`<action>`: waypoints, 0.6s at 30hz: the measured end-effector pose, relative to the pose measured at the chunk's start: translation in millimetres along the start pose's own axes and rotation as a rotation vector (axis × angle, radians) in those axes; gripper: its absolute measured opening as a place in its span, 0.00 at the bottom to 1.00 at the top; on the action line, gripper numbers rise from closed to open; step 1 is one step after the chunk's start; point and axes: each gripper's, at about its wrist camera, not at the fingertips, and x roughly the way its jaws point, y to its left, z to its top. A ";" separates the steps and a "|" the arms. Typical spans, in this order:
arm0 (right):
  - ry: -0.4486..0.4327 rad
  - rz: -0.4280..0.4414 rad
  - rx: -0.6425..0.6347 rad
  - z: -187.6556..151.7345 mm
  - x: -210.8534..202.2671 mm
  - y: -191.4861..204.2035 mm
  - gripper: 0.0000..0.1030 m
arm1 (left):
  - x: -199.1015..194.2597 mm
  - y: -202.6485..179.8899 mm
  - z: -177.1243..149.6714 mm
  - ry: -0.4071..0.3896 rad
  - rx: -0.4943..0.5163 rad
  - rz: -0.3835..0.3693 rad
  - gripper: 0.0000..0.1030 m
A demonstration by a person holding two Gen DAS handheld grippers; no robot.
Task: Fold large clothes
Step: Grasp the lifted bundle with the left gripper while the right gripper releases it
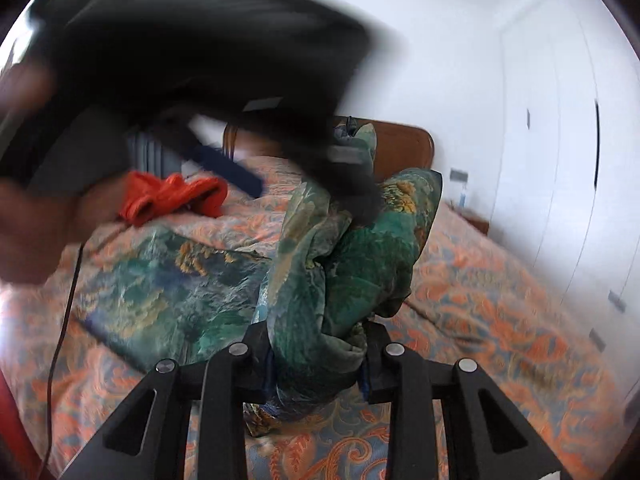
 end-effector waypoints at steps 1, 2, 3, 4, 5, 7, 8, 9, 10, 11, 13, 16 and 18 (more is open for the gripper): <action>-0.005 -0.008 -0.046 1.4 0.6 11.3 0.29 | 0.1 0.3 0.5 0.007 -0.004 0.011 0.98; -0.012 -0.017 -0.111 1.2 -0.1 24.3 0.29 | 1.9 1.1 0.1 0.022 -0.019 0.033 0.98; -0.023 -0.026 -0.181 0.4 -1.0 38.4 0.29 | 4.1 3.5 -1.5 0.028 -0.029 0.047 0.98; -0.028 -0.029 -0.217 -2.0 -5.5 51.6 0.29 | 6.0 5.4 -4.0 0.036 -0.042 0.077 0.98; -0.037 -0.028 -0.266 -2.7 -6.6 64.4 0.29 | 8.2 8.2 -5.0 0.040 -0.045 0.099 0.98; -0.042 -0.011 -0.305 -0.7 -6.0 78.6 0.29 | 12.8 14.6 -9.9 0.051 -0.048 0.166 0.97; -0.041 0.000 -0.312 -0.4 -6.0 83.6 0.29 | 16.0 19.2 -11.4 0.060 -0.049 0.187 0.79; -0.040 0.009 -0.317 -0.8 -6.2 86.1 0.29 | 18.8 24.0 -14.1 0.075 -0.051 0.209 0.55; -0.040 0.012 -0.320 -0.6 -6.6 87.2 0.29 | 19.9 29.3 -16.3 0.088 -0.061 0.207 0.47; -0.038 0.016 -0.319 -1.0 -6.8 86.9 0.29 | 18.7 33.9 -16.5 0.088 -0.077 0.191 0.34; -0.018 0.038 -0.287 -1.7 -3.9 79.6 0.29 | 13.3 38.6 -17.3 0.082 -0.088 0.183 0.29; -0.011 0.080 -0.197 0.1 -8.1 65.4 0.46 | 1.4 48.6 -18.2 0.075 -0.092 0.202 0.27; -0.003 0.200 -0.072 2.9 -16.4 43.6 0.64 | -13.9 70.4 -21.1 0.069 -0.116 0.208 0.27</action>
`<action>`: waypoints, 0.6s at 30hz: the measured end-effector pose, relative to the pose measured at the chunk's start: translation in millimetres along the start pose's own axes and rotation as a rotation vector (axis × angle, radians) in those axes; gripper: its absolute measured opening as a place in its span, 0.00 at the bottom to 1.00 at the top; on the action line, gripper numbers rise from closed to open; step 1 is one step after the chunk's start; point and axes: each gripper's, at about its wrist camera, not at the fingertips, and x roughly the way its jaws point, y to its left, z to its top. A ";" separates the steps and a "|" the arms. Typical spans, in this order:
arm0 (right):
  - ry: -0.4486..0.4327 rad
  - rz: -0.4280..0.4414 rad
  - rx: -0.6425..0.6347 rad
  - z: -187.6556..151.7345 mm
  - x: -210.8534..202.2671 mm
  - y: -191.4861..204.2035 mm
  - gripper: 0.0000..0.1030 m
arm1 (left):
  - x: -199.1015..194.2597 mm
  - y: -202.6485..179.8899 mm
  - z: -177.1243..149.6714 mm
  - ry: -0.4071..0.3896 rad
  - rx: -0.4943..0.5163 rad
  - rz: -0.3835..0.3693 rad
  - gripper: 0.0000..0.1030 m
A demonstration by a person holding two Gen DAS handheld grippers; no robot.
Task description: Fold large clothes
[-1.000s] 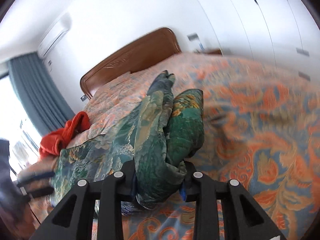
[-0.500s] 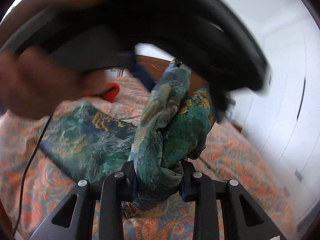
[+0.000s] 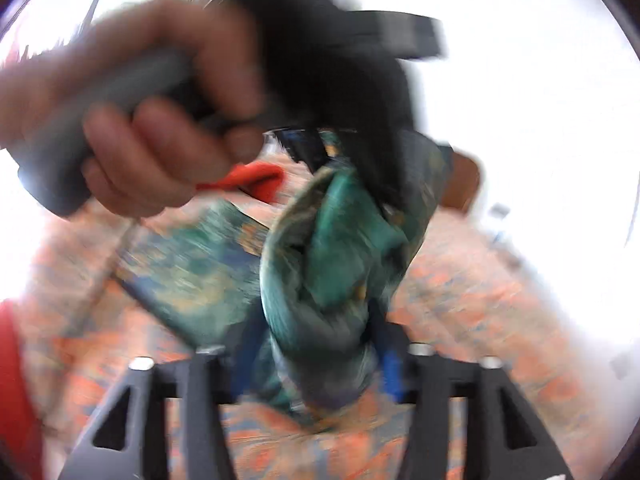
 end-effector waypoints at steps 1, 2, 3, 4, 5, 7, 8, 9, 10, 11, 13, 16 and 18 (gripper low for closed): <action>-0.002 0.071 0.088 -3.4 -6.9 -12.3 0.64 | -3.3 10.6 -1.2 -0.001 -0.016 0.002 0.27; 0.006 0.125 0.189 -7.6 -12.0 -29.3 0.64 | -8.2 29.4 -3.2 -0.003 -0.045 0.007 0.27; 0.025 0.146 0.272 -12.7 -13.8 -45.8 0.64 | -10.6 42.2 -4.8 -0.004 -0.067 0.010 0.27; 0.047 0.147 0.323 -17.3 -14.0 -59.0 0.64 | -12.2 56.2 -7.4 -0.002 -0.093 0.011 0.27; 0.066 0.138 0.353 -21.0 -11.3 -68.3 0.62 | -12.1 65.9 -9.8 0.000 -0.114 0.011 0.27; 0.111 0.114 0.383 -27.0 -1.7 -84.2 0.47 | -10.2 86.3 -17.7 0.009 -0.150 0.013 0.27; 0.125 0.119 0.388 -27.3 3.2 -86.6 0.45 | -7.9 99.7 -24.4 0.013 -0.169 0.019 0.27; 0.137 0.132 0.393 -26.8 10.6 -86.7 0.44 | -5.7 108.2 -29.3 0.016 -0.182 0.021 0.27; 0.145 0.150 0.396 -24.4 18.0 -85.5 0.44 | -3.0 116.7 -34.5 0.021 -0.198 0.022 0.27; 0.150 0.167 0.397 -19.8 28.2 -81.6 0.44 | 1.0 123.3 -39.0 0.024 -0.218 0.019 0.27; 0.166 0.196 0.380 -7.0 44.7 -72.7 0.44 | 5.7 135.6 -46.8 0.026 -0.250 0.016 0.27; 0.172 0.225 0.352 12.3 68.3 -57.2 0.41 | 10.3 158.4 -61.7 0.021 -0.295 0.019 0.27; 0.187 0.249 0.342 26.1 87.9 -46.7 0.41 | 12.0 177.5 -73.6 0.022 -0.333 0.023 0.27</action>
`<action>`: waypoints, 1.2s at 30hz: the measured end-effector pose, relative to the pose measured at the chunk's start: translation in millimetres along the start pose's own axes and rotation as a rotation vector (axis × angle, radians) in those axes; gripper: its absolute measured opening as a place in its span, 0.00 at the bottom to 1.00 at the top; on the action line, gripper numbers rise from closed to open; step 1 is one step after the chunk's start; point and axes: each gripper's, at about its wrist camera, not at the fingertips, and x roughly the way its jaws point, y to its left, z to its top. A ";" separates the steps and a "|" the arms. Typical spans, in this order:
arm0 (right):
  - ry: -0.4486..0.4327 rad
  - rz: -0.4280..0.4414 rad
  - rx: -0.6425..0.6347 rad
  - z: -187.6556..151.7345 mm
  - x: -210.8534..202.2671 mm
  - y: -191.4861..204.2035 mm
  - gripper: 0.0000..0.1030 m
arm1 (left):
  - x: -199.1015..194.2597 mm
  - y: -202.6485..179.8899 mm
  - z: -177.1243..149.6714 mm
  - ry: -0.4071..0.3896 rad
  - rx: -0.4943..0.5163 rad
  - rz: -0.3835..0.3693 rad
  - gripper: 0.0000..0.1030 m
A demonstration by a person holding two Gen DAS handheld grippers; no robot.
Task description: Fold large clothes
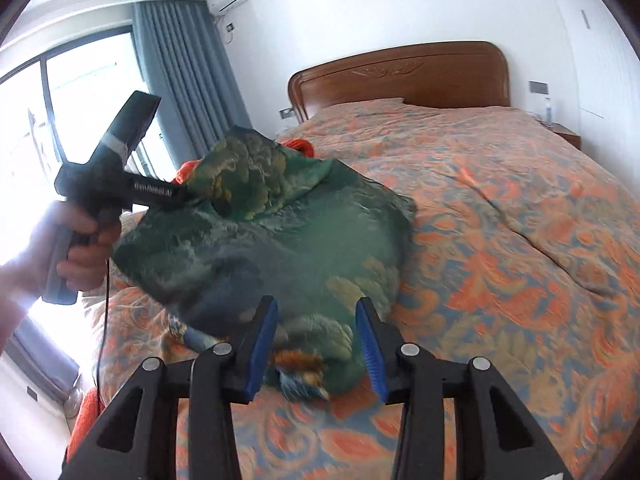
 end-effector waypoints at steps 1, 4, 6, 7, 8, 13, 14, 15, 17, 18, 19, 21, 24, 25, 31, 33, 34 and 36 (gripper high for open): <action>0.015 0.004 0.001 6.0 11.1 3.9 0.41 | 0.4 4.7 0.4 0.000 -0.011 0.003 0.27; 0.048 -0.017 0.001 16.3 37.8 6.8 0.40 | 4.4 33.7 -5.5 -0.003 -0.065 0.015 0.27; 0.093 -0.021 -0.010 18.4 63.2 8.7 0.40 | 14.0 54.9 -11.1 0.012 -0.115 0.013 0.28; 0.105 -0.023 -0.014 17.5 71.0 9.9 0.40 | 21.2 64.0 -15.4 0.024 -0.135 0.011 0.28; 0.125 -0.017 -0.019 15.4 80.7 12.5 0.40 | 32.8 73.5 -20.7 0.043 -0.157 0.015 0.29; 0.241 -0.086 -0.130 -11.0 130.9 29.0 0.40 | 66.2 96.1 -38.6 0.071 -0.228 -0.010 0.33; 0.241 -0.116 -0.158 -18.0 139.3 29.8 0.40 | 72.2 98.5 -40.8 0.067 -0.235 -0.017 0.34; 0.242 -0.130 -0.168 -23.0 145.4 28.8 0.40 | 78.9 100.5 -42.9 0.066 -0.241 -0.019 0.36; 0.251 -0.147 -0.149 -33.0 158.7 22.2 0.40 | 88.2 102.6 -45.5 0.068 -0.263 -0.019 0.38; 0.248 -0.149 -0.130 -35.7 163.1 18.5 0.40 | 91.9 106.1 -47.7 0.069 -0.277 -0.024 0.38; 0.248 -0.153 -0.127 -35.5 164.0 18.7 0.40 | 95.3 109.0 -48.2 0.070 -0.295 -0.033 0.39; 0.252 -0.172 -0.151 -35.4 164.0 22.5 0.40 | 93.8 110.3 -49.1 0.071 -0.294 -0.047 0.39; 0.272 -0.170 -0.168 -31.5 165.8 24.0 0.41 | 90.9 112.1 -49.9 0.070 -0.258 -0.048 0.40; 0.284 -0.165 -0.170 -28.8 165.3 24.5 0.41 | 89.0 112.5 -50.7 0.066 -0.251 -0.049 0.40; 0.312 -0.101 -0.046 39.0 152.4 21.5 0.41 | 92.8 126.7 -58.3 0.053 -0.304 -0.104 0.41; 0.269 -0.119 -0.001 68.4 158.0 20.8 0.41 | 92.3 126.9 -59.0 0.049 -0.299 -0.105 0.41; 0.254 -0.118 0.020 85.1 167.8 21.0 0.41 | 91.8 126.2 -59.6 0.047 -0.294 -0.102 0.41; 0.240 -0.121 0.056 105.2 189.7 20.8 0.41 | 92.9 124.5 -60.0 0.041 -0.286 -0.098 0.41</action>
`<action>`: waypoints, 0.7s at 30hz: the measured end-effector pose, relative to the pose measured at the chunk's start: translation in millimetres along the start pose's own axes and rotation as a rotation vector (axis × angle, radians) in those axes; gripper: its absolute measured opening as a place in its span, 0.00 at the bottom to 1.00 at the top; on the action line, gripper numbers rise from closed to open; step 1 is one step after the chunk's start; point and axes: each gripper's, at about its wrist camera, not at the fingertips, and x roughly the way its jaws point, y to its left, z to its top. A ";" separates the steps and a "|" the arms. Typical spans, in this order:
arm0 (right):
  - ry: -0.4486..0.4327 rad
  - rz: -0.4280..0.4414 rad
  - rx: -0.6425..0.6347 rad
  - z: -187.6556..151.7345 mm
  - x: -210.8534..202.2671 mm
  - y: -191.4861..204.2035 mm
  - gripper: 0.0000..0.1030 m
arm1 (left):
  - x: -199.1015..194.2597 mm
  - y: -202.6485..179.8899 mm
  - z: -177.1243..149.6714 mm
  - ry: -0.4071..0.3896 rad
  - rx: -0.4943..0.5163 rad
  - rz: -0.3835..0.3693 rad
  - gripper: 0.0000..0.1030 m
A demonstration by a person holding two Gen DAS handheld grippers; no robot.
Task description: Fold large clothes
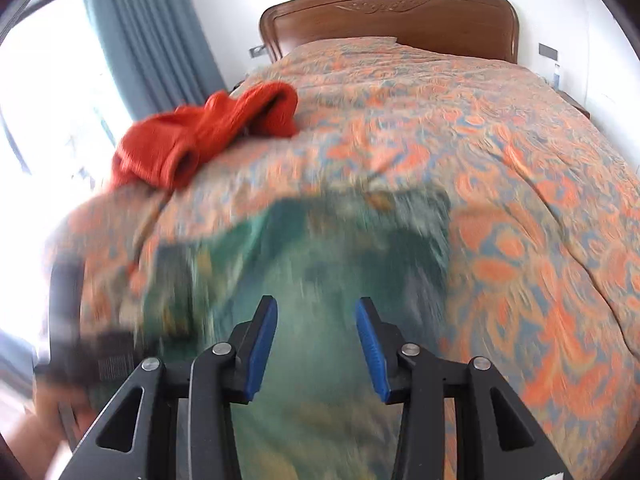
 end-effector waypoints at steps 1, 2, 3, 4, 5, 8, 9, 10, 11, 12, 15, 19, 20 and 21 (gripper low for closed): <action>-0.005 0.001 0.015 7.8 7.3 0.0 0.41 | 0.8 0.6 -1.1 -0.003 0.002 -0.002 0.41; -0.014 -0.002 0.034 17.9 21.0 2.4 0.41 | 1.7 1.7 -1.8 -0.004 0.001 -0.005 0.41; -0.018 -0.012 0.039 22.5 32.5 4.5 0.41 | 2.8 3.8 -2.4 -0.005 -0.006 -0.012 0.41; -0.007 -0.031 0.040 26.8 50.3 5.4 0.41 | 4.0 6.0 -2.5 -0.003 -0.012 -0.017 0.41; 0.033 -0.056 0.048 25.9 74.1 2.3 0.41 | 6.3 8.1 -2.2 0.002 -0.018 -0.022 0.41; 0.129 -0.117 0.069 8.9 126.4 -8.3 0.40 | 10.3 6.5 -3.9 0.004 -0.010 -0.012 0.42; 0.120 -0.116 0.073 5.8 131.2 -10.9 0.40 | 11.4 5.1 -3.7 0.002 -0.006 -0.008 0.42; 0.110 -0.107 0.076 4.3 132.8 -12.0 0.40 | 11.7 4.2 -4.5 0.001 -0.005 -0.006 0.42; 0.113 -0.099 0.081 4.9 133.5 -14.1 0.40 | 12.7 3.5 -4.1 0.002 -0.004 -0.004 0.43; 0.115 -0.091 0.086 5.8 133.7 -16.4 0.40 | 12.9 3.0 -3.9 0.004 -0.003 -0.003 0.43; 0.121 -0.050 0.113 9.6 121.5 -20.9 0.40 | 9.5 3.0 -4.3 0.008 0.002 0.000 0.43; 0.109 0.040 0.041 2.9 69.4 -7.9 0.41 | 10.2 5.8 -2.6 0.010 -0.007 -0.010 0.43; 0.091 0.073 -0.003 -8.6 45.2 -2.5 0.41 | 11.0 6.1 -1.8 0.010 -0.008 -0.012 0.43; 0.073 0.084 -0.056 -25.2 20.1 3.0 0.41 | 10.7 7.0 -2.2 0.009 -0.009 -0.013 0.43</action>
